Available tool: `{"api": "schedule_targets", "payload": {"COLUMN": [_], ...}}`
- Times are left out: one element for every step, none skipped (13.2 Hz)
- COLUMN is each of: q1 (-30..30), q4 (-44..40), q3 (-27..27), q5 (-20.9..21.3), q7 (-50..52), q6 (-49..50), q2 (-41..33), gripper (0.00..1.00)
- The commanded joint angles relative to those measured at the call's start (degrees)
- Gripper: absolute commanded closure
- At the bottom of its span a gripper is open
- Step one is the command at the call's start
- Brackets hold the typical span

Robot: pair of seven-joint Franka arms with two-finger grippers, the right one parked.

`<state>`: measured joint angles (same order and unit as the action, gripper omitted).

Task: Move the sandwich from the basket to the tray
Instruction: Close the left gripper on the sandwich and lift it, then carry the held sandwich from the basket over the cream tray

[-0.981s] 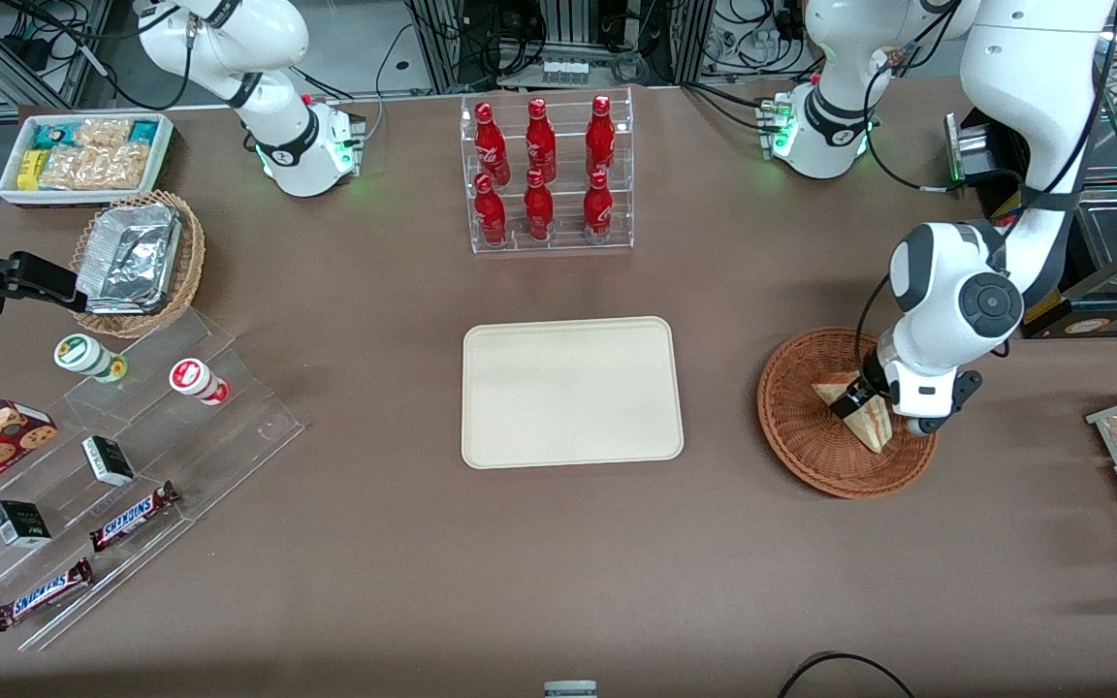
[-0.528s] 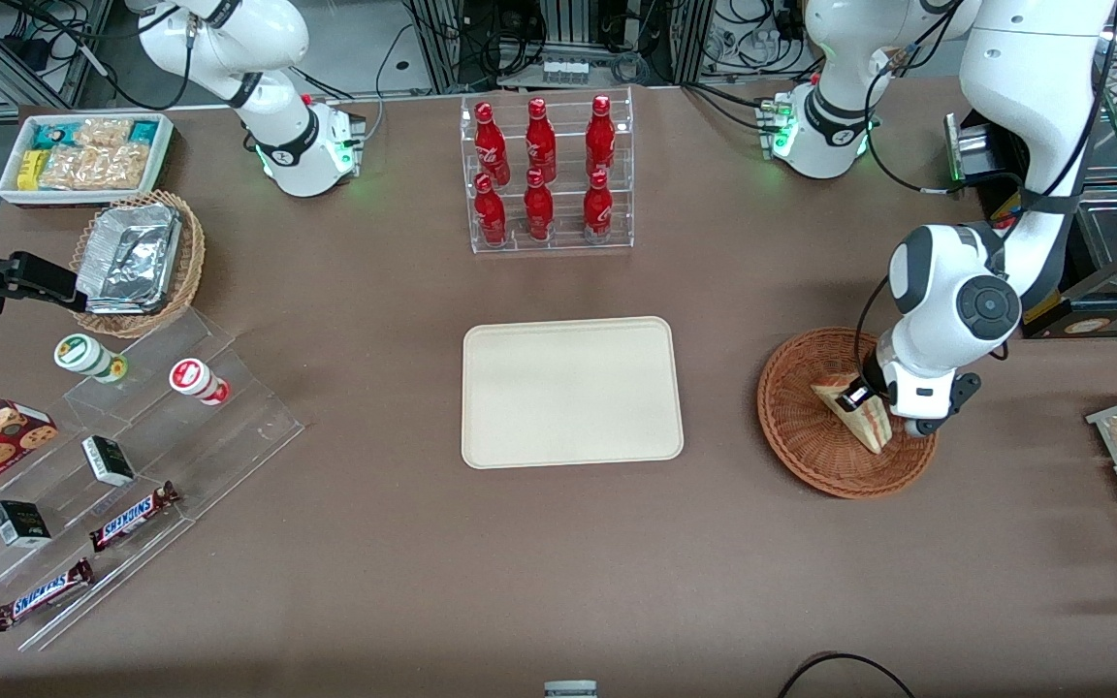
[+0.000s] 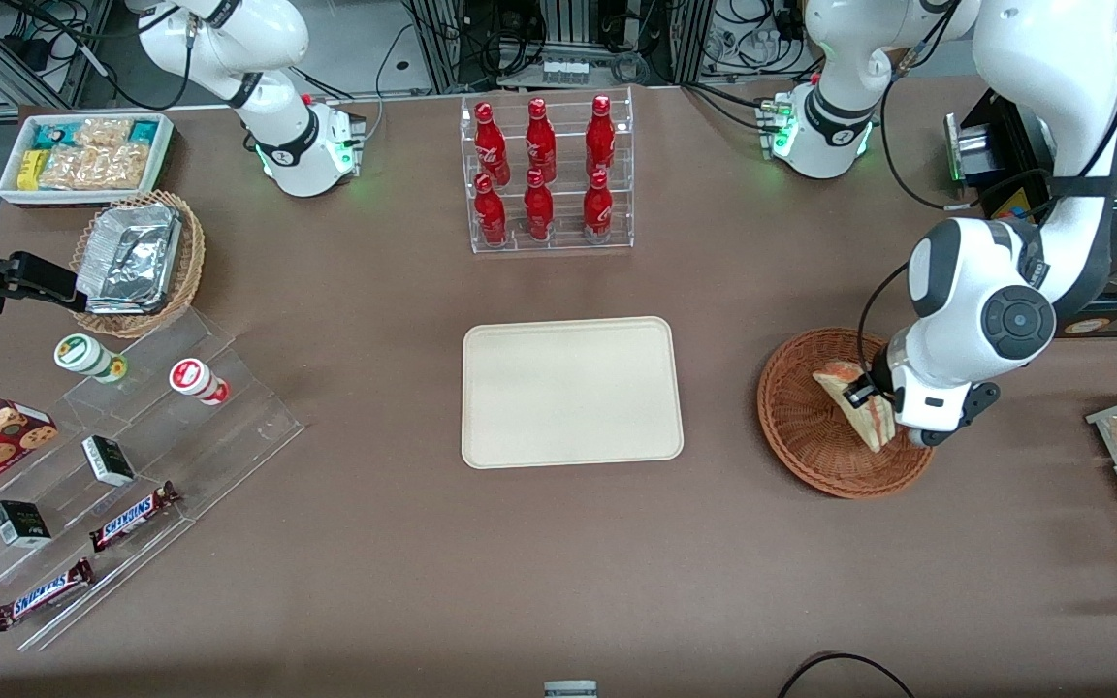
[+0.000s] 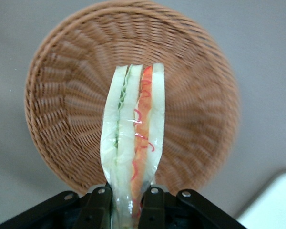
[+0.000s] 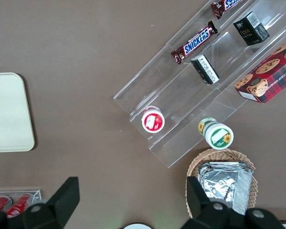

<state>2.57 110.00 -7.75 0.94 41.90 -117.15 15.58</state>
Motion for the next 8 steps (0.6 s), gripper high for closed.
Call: {"api": "schedule_targets", "payload": {"q1": [4.01,5.93,7.61,8.84,11.12,13.84,15.86,17.62], "q4": [-7.24,-8.91,-9.97,-10.77,-12.25,-14.44,-15.95,-17.0], "q3": [0.01,-0.08,-0.16,-0.25,-0.34,-0.34,-0.34,-0.34], "q5": [1.78,1.7,1.27,1.0,0.91,0.82,0.39,-0.31], "q7": [-2.51,-3.83,-4.11,-3.85,-3.41,-2.62,-1.31,-0.25], "q6": [5.96,6.67,6.67,6.5,6.32,6.41,6.41,6.15], "q2": [2.87,3.66,4.46,5.51,6.91,9.01,10.86,12.36], "gripper": [1.0,1.0,1.0,1.0,1.0,1.0,1.0,1.0]}}
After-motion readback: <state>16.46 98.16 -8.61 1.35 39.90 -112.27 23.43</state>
